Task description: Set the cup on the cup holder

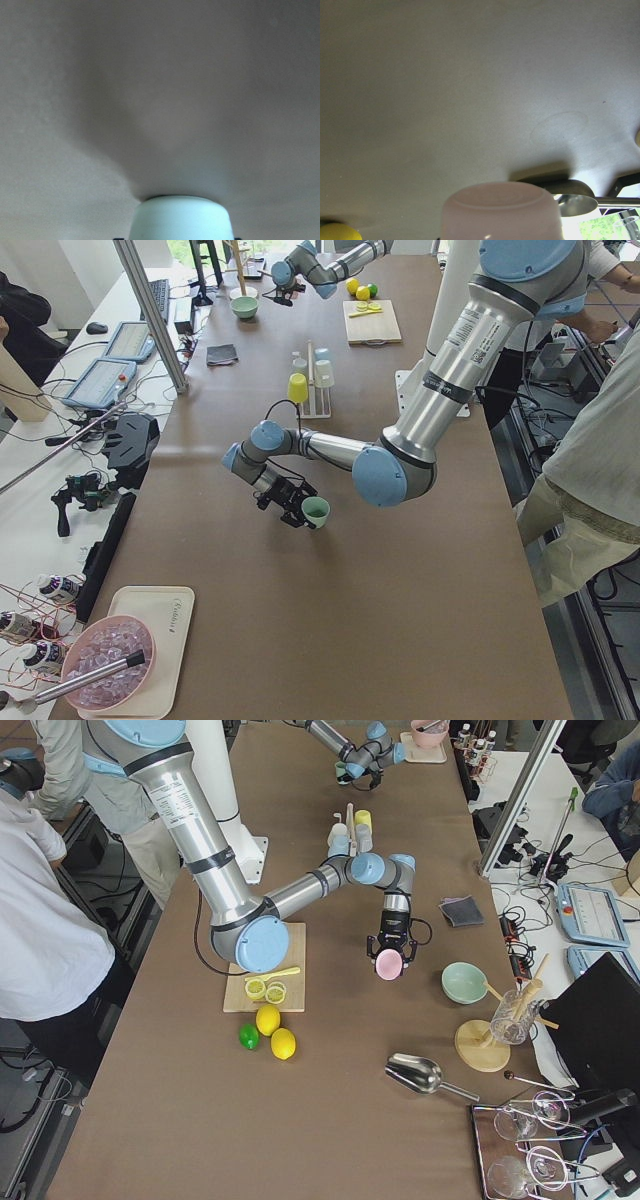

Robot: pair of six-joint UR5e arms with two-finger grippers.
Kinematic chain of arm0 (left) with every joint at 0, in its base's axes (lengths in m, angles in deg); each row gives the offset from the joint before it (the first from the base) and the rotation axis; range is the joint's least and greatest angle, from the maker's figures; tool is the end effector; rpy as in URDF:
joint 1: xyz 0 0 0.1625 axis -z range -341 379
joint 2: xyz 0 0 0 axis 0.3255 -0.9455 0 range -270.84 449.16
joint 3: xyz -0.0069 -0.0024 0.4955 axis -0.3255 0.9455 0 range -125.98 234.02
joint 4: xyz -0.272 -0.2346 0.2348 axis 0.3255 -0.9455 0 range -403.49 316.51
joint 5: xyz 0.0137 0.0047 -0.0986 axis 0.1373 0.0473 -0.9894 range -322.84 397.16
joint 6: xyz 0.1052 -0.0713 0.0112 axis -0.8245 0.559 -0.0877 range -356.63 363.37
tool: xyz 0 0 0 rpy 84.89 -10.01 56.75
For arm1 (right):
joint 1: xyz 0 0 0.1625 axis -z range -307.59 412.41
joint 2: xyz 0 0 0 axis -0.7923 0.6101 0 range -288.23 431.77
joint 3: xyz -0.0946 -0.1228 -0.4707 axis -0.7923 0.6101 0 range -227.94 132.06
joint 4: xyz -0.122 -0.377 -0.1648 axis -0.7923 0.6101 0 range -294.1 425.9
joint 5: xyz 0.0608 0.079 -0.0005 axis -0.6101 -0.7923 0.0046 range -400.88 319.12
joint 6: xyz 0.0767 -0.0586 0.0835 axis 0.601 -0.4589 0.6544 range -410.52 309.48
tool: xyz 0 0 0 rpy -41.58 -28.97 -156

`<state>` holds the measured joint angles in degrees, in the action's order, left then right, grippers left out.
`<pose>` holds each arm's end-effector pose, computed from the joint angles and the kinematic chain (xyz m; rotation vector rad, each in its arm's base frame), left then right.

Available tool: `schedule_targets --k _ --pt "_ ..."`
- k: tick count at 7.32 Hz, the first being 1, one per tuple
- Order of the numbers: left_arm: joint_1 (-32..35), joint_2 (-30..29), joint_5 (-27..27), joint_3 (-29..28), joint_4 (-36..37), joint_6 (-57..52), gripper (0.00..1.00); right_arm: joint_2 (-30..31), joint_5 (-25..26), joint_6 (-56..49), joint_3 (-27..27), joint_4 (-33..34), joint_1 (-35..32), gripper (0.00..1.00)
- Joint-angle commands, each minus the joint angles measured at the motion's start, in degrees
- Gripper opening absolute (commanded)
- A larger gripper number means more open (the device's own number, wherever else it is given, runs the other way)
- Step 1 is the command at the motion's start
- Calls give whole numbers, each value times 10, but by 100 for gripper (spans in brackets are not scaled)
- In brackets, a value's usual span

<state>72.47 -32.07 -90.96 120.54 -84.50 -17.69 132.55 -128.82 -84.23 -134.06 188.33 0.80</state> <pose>0.3549 -0.5707 0.6724 -0.7869 0.5474 0.6902 -0.3229 -0.6293 0.5593 -0.1304 0.0437 -1.2590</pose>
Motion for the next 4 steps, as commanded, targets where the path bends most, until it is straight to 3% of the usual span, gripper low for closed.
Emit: schedule_targets --k 1,4 --pt "22 -1 9 36 68 -53 0 -11 -42 58 -18 19 -45 0" --pt "82 -3 32 126 124 -49 0 -13 -123 238 -50 15 -86 0"
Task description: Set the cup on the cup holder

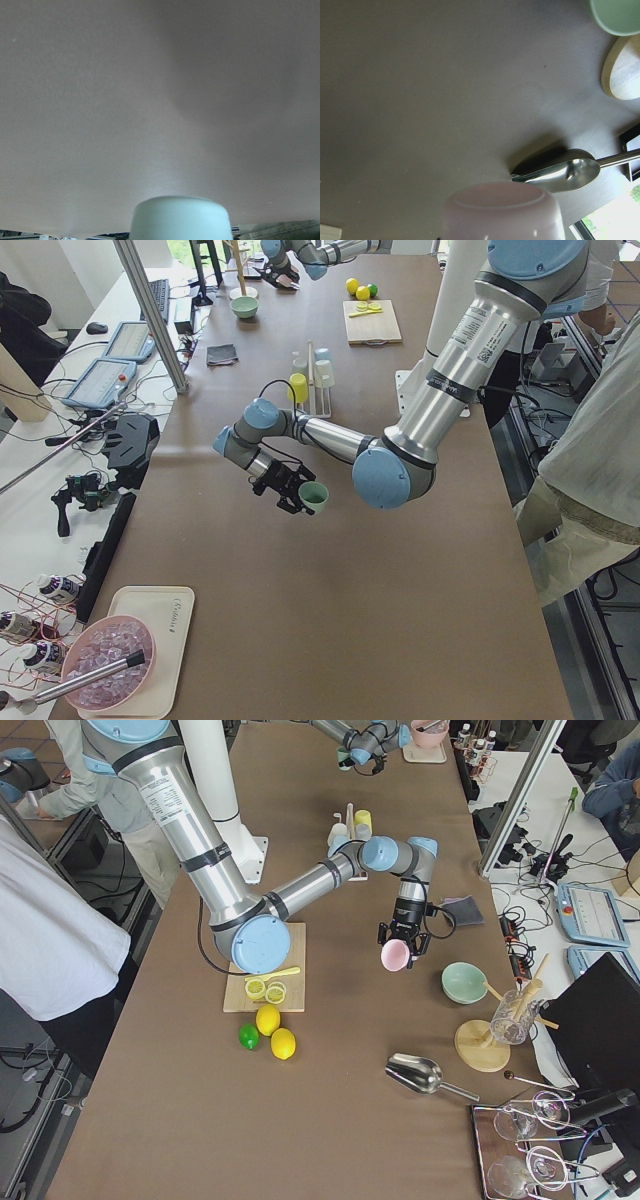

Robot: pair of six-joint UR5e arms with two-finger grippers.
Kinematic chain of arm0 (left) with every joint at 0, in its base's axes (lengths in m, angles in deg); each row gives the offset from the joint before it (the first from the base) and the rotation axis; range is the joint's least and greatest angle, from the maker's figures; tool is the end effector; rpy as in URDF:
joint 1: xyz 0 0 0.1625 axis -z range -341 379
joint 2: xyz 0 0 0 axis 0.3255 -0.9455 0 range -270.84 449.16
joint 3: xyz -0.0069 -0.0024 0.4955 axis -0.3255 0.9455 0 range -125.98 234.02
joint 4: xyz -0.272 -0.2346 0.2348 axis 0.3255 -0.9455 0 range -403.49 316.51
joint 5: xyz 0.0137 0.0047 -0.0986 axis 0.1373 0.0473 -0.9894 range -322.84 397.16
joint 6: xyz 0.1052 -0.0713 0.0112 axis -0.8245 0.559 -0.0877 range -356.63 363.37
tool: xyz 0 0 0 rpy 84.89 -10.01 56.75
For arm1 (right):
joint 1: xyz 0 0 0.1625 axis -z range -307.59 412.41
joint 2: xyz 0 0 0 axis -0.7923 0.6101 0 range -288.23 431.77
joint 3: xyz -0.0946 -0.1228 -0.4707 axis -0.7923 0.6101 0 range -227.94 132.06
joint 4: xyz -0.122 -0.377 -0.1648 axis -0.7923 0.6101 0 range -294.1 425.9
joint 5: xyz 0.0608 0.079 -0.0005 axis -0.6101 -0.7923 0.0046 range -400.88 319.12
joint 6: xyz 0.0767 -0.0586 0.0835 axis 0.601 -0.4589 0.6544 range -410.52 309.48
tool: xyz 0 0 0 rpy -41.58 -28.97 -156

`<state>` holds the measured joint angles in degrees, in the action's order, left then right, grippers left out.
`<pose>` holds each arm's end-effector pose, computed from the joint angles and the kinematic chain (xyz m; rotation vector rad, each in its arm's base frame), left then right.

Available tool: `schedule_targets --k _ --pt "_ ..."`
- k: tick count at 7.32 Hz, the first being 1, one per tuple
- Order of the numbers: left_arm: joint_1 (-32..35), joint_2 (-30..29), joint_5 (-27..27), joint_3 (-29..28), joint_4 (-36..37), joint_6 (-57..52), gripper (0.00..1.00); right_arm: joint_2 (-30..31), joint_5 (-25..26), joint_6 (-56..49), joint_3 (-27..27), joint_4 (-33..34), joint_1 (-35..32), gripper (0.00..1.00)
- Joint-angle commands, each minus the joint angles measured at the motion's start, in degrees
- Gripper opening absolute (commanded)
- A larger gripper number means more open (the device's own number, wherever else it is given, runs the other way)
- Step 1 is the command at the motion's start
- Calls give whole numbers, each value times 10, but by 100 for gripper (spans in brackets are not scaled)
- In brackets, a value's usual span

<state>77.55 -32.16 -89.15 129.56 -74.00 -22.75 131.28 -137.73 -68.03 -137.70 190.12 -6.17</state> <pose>0.2907 -0.5860 0.6107 -0.7605 0.5811 0.6938 -0.2614 -0.6542 0.5174 -0.0855 -0.1137 -0.8487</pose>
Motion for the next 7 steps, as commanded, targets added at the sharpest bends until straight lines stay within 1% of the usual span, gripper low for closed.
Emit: schedule_targets --k 1,2,3,4,5,6,7 --pt "65 -3 14 62 25 7 0 2 -58 125 -22 -15 -28 0" --pt "100 -3 14 74 23 30 0 4 -80 155 -23 -54 -38 0" --pt "117 -1 13 94 20 59 0 9 -98 191 -23 -81 -48 0" --pt "118 -2 23 109 17 103 0 20 -122 229 -24 -127 -56 0" --pt "127 -3 66 128 -10 126 0 46 -142 277 -38 -189 -58 0" --pt "139 2 77 158 -44 162 0 77 -169 311 -51 -255 -61 0" --pt "139 26 84 180 -100 206 0 91 -203 321 -51 -306 -68 0"
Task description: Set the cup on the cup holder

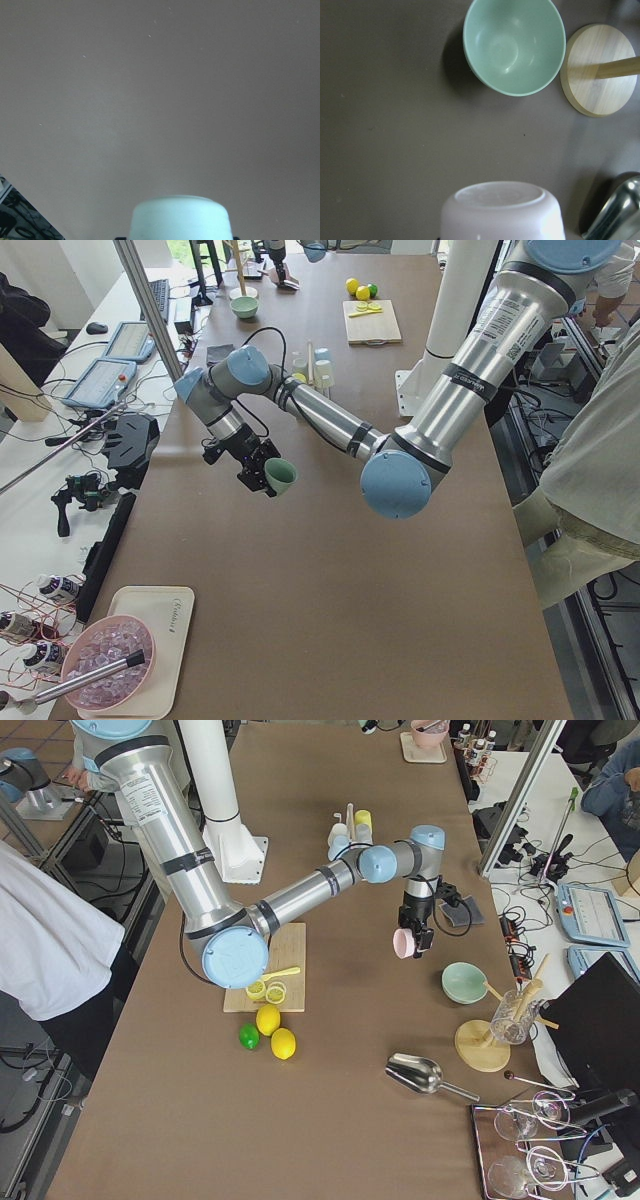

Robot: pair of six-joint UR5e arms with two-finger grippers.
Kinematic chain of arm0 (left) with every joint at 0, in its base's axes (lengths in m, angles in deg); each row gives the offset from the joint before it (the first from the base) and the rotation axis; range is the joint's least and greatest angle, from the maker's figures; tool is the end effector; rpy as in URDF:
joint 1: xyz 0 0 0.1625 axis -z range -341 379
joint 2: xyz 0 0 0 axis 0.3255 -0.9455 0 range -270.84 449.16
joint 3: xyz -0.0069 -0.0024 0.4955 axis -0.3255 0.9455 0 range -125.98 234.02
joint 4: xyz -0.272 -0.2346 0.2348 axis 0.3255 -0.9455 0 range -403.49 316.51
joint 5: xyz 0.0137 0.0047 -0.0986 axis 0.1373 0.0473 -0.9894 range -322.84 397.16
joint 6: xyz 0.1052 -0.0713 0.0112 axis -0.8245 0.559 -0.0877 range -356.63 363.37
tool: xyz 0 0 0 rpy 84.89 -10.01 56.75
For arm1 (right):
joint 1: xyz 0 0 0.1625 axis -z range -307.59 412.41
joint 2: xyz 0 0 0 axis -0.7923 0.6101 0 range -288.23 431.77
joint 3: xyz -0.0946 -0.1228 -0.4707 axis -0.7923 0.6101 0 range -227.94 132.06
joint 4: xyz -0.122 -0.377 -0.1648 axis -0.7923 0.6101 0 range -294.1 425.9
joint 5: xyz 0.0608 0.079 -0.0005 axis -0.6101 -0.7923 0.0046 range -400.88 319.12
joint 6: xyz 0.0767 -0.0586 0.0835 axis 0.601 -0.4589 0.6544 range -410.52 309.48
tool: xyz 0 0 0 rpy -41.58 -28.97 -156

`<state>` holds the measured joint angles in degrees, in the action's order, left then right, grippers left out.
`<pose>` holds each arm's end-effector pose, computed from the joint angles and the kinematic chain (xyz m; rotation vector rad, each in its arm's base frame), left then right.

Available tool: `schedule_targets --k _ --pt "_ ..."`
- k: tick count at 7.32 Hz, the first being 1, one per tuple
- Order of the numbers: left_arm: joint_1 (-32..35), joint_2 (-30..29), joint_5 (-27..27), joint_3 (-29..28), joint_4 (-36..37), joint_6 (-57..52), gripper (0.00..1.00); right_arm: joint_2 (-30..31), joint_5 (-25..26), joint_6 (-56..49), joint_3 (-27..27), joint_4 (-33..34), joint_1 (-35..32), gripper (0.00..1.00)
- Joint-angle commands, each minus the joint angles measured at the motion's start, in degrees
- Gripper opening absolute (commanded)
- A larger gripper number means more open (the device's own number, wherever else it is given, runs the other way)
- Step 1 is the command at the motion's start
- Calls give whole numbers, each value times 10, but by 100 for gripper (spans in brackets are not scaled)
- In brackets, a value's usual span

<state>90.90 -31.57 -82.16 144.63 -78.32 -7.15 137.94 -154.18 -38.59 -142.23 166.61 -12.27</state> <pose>0.1339 -0.6377 0.5183 -0.4417 0.4790 0.3756 -0.2204 -0.6593 0.5056 0.1558 -0.4798 -0.2908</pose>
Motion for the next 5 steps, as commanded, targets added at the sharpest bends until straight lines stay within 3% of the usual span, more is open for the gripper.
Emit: schedule_targets --k 1,3,4,5 --pt "5 43 12 36 -153 99 0 23 -60 91 -5 -104 -8 0" --pt "-9 68 14 35 -334 159 0 46 -99 136 0 -243 -9 0" --pt "-37 68 22 32 -390 168 0 48 -108 142 3 -297 -8 0" --pt "-74 62 81 29 -450 201 0 41 -128 160 2 -310 -6 0"
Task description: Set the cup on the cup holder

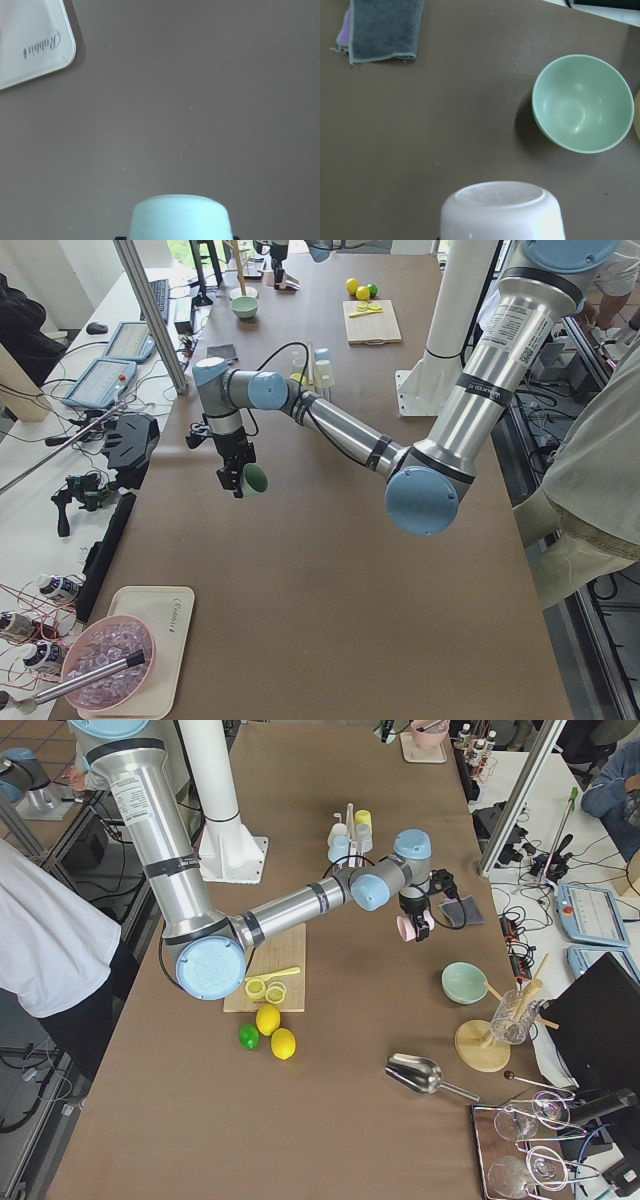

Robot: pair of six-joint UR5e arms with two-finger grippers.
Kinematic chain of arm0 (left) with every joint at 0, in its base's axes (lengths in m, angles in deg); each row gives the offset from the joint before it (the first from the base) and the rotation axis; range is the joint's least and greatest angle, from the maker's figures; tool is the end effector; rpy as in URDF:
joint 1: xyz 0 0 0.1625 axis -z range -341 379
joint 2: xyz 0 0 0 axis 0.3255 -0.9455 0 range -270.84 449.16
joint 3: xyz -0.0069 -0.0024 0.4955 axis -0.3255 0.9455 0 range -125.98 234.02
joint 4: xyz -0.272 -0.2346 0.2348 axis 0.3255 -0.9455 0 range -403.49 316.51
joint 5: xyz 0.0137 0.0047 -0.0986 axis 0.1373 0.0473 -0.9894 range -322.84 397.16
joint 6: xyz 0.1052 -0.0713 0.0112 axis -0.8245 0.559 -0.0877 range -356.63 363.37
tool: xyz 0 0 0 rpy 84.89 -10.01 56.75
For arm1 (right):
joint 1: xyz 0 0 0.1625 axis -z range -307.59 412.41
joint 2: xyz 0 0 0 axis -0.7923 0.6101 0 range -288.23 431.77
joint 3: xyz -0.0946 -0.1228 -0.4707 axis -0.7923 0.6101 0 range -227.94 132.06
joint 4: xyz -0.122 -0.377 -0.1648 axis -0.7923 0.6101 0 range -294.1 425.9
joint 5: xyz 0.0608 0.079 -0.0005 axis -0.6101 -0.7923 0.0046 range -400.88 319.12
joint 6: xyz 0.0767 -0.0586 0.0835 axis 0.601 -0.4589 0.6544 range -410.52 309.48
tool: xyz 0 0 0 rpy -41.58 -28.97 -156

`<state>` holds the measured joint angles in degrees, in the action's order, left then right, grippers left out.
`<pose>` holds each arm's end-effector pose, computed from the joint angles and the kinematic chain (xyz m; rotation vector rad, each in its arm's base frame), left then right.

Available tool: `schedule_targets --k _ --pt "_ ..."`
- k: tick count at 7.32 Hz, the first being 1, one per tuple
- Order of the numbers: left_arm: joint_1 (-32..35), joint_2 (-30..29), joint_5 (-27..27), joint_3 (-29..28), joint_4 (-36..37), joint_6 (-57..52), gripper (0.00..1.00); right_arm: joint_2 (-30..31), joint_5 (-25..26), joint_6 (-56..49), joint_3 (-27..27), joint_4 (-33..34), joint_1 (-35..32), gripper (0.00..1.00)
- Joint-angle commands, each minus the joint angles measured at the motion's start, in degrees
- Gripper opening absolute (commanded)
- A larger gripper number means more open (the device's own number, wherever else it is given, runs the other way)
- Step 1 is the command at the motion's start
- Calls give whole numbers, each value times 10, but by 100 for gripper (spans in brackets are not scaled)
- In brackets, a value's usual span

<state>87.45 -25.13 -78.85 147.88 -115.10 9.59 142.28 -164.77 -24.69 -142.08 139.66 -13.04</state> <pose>0.1782 -0.6619 0.5178 0.0541 0.4815 0.3011 -0.2276 -0.6475 0.4836 0.3695 -0.8004 -0.1851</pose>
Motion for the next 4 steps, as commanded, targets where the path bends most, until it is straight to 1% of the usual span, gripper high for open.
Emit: schedule_targets --k 1,2,4 --pt "-65 -1 96 -21 -164 78 0 -13 -30 20 1 -68 7 0" --pt "-68 -1 98 -43 -240 91 0 -33 -32 22 11 -98 14 0" --pt "-61 0 98 -49 -384 119 0 -54 -52 27 12 -115 23 0"
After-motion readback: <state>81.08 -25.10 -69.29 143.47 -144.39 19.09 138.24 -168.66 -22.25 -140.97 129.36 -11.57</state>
